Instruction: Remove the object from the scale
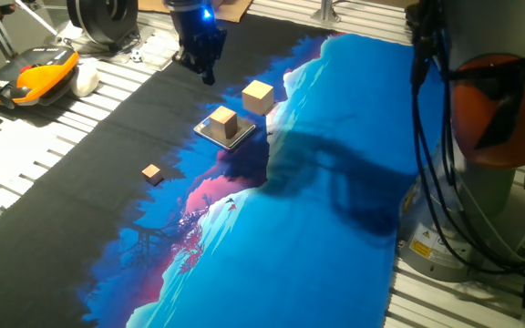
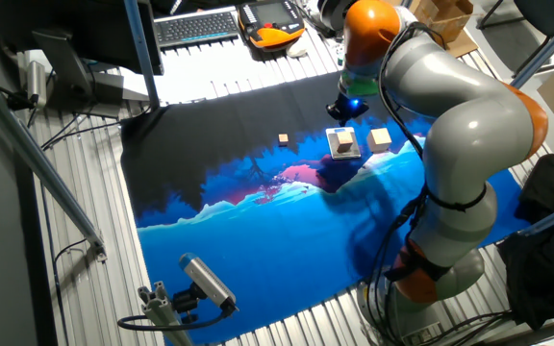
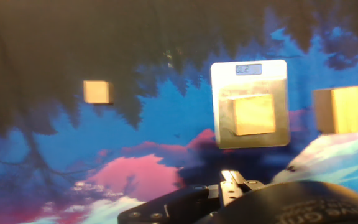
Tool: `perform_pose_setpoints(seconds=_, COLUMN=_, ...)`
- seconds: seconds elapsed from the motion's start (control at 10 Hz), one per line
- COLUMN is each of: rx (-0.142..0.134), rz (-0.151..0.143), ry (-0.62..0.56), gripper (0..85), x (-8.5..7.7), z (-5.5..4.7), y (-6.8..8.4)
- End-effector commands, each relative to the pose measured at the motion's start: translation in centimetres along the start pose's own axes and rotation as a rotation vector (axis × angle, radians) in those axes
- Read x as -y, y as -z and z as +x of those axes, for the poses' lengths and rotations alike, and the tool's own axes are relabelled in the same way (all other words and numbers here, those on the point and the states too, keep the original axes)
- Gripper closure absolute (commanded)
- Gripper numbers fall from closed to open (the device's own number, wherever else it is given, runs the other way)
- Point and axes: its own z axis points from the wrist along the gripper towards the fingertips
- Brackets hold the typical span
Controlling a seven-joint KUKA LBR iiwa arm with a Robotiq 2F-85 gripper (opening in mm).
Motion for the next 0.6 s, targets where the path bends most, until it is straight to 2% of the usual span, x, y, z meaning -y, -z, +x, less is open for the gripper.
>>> perform_pose_setpoints(seconds=0.0, rx=0.005, rz=0.055, ry=0.023, gripper=85.0, x=-0.11, z=0.02, y=-0.03)
perform_pose_setpoints(seconds=0.1, rx=-0.002, rz=0.039, ry=0.008, gripper=85.0, x=-0.11, z=0.02, y=-0.03)
perform_pose_setpoints(seconds=0.2, rx=-0.001, rz=0.037, ry=-0.008, gripper=85.0, x=-0.11, z=0.02, y=-0.03)
perform_pose_setpoints(seconds=0.4, rx=0.021, rz=0.109, ry=-0.024, gripper=51.0, x=-0.11, z=0.02, y=-0.03)
perform_pose_setpoints(seconds=0.5, rx=0.032, rz=0.132, ry=-0.017, gripper=51.0, x=0.73, z=-0.24, y=-0.10)
